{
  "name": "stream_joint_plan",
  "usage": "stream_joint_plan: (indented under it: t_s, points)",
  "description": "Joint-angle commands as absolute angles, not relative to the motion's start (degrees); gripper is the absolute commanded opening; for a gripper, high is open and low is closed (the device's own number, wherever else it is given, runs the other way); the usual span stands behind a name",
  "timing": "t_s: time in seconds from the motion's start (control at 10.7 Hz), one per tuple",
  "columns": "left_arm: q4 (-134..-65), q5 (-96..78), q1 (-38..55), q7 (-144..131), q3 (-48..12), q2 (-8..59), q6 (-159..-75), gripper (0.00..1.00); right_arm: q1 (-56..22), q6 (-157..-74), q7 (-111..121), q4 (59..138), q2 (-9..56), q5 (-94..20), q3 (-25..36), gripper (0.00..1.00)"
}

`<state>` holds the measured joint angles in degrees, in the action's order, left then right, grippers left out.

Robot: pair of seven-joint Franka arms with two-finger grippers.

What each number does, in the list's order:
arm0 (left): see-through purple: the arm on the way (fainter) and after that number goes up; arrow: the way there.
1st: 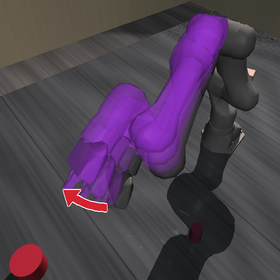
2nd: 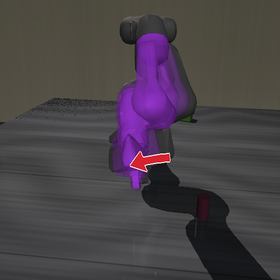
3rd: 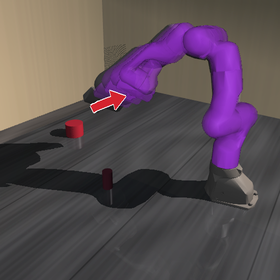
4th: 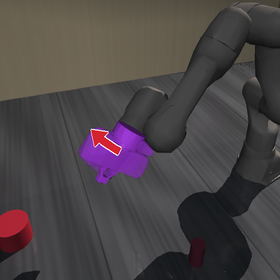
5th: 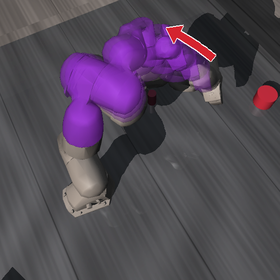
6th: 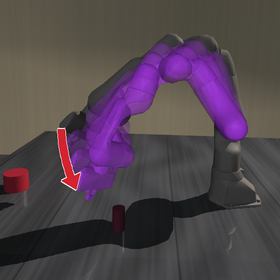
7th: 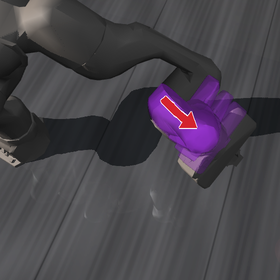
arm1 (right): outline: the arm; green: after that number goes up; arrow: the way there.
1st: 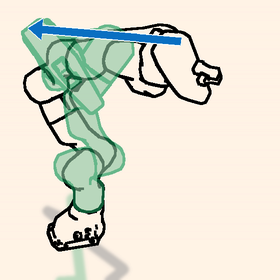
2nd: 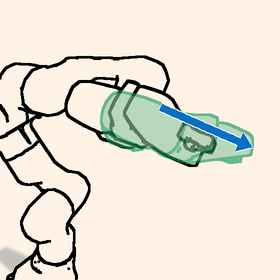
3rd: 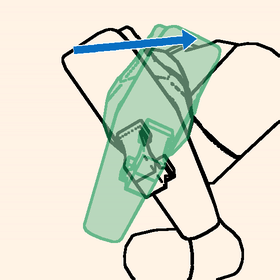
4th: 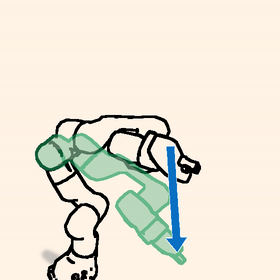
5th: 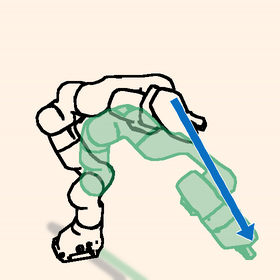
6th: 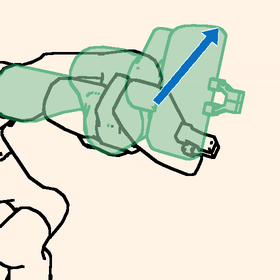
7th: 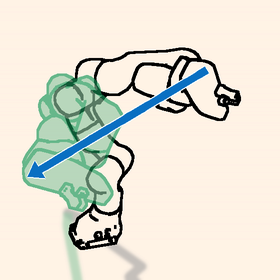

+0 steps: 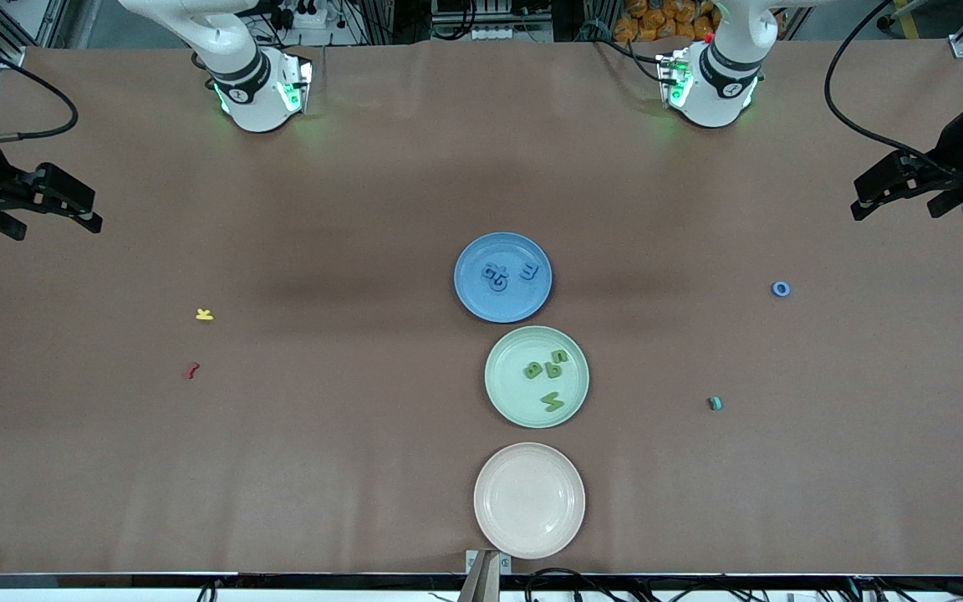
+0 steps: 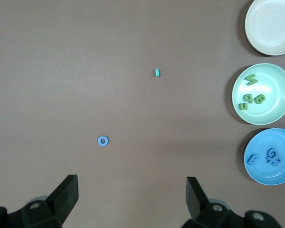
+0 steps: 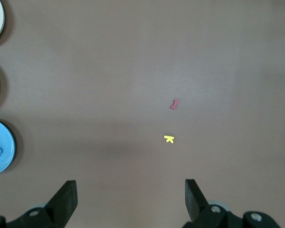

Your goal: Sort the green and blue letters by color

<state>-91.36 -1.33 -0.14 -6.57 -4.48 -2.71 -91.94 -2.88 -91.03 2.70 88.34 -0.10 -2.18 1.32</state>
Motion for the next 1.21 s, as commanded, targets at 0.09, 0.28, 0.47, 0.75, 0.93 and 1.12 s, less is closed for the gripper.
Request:
stream_joint_plan:
  t_s: [0.09, 0.28, 0.47, 0.75, 0.93, 1.12]
  points:
    - [-91.14, -2.2, 0.44, -5.27, -4.75, -1.85, -94.83, 1.0, -3.69, -91.5, 2.46, 88.16, -1.58, -2.29, 0.53, 1.0]
    - [-90.97, -2.37, -0.26, -5.19, -4.75, -1.76, -95.54, 1.0, -3.43, -91.14, 2.46, 87.37, -2.72, -2.29, 0.79, 1.0]
    - [-90.79, -2.29, -0.62, -3.87, -4.39, -1.67, -96.41, 1.0, -2.9, -91.05, 3.16, 87.45, -2.64, -2.11, 1.49, 0.81]
    - [-90.79, -2.64, -0.62, -3.78, -4.31, -1.06, -96.59, 1.0, -2.29, -90.7, 3.25, 87.63, -2.11, -1.41, 4.47, 0.02]
    - [-90.7, -2.81, -0.53, -3.87, -4.39, -0.88, -96.59, 1.0, -1.41, -90.62, 3.17, 88.5, -1.32, -1.58, 5.18, 0.39]
    - [-90.7, -2.81, -0.44, -3.87, -4.39, -0.97, -96.59, 1.0, -1.67, -91.66, 3.08, 89.74, 0.95, -2.02, 5.1, 0.81]
